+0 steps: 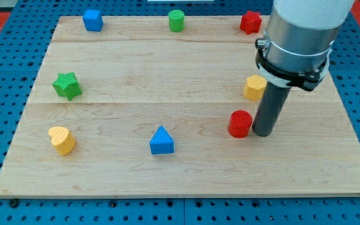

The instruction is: Push the green circle above the hexagon

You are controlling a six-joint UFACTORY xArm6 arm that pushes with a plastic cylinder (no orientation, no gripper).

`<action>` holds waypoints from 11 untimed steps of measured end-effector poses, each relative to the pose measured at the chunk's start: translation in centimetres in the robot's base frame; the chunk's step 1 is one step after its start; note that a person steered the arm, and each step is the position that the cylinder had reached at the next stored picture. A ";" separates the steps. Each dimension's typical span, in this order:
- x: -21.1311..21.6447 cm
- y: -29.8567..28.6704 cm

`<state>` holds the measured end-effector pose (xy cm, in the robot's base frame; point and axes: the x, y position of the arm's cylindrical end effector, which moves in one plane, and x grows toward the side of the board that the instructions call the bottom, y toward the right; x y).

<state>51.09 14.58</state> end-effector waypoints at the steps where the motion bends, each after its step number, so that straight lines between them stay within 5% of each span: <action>1: -2.5 6.7; 2: -13.2 10.5; 5: -20.6 -13.8; 7: -30.9 -21.7; 8: -31.7 -21.4; 9: -31.7 -15.1; 11: -24.3 -14.3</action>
<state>26.81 0.30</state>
